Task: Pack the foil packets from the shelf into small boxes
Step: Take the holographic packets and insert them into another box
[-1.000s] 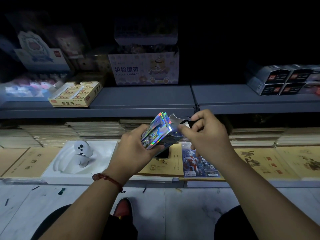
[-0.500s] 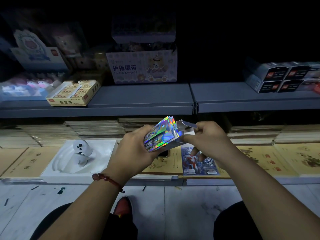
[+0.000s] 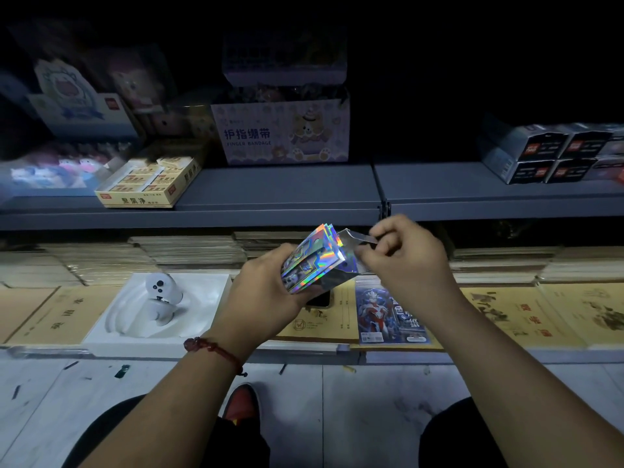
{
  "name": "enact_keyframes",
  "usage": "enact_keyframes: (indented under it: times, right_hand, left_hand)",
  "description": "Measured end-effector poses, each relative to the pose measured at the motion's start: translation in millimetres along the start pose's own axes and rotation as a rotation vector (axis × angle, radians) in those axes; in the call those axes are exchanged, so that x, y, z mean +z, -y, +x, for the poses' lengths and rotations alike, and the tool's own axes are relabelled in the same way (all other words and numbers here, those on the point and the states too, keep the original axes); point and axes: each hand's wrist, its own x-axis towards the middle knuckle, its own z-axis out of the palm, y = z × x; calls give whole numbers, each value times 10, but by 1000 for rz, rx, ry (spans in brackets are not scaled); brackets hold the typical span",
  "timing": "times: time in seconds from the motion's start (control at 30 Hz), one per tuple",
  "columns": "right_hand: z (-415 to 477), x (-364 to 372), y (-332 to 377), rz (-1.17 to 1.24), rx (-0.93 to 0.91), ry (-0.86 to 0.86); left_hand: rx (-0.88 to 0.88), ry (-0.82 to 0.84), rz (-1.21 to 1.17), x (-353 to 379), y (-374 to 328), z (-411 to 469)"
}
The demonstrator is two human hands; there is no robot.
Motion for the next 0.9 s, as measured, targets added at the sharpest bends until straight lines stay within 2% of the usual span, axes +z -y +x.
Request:
enact_keyframes:
  times: [0.07,0.13,0.27,0.53,0.73,0.9]
  right_hand:
    - [-13,-13,68,136,-116,-58]
    - [-58,-19,145,194,-230,-14]
    - [-108,48,140,41,-415,76]
    - [-102,112,107,-37,-377,23]
    - [-127,115,138,85,-282,82]
    - [-140,105,149,67,-290,135]
  left_hand:
    - [-53,22,35,13,27,11]
    - [-54,53,87,25,25,11]
    - [-29,79,115,50,-2,5]
    - [-110,56,33,49,-23,-4]
    - [-109,68,56,57,-62,-25]
    - [-113,64,65,41,-113,-35]
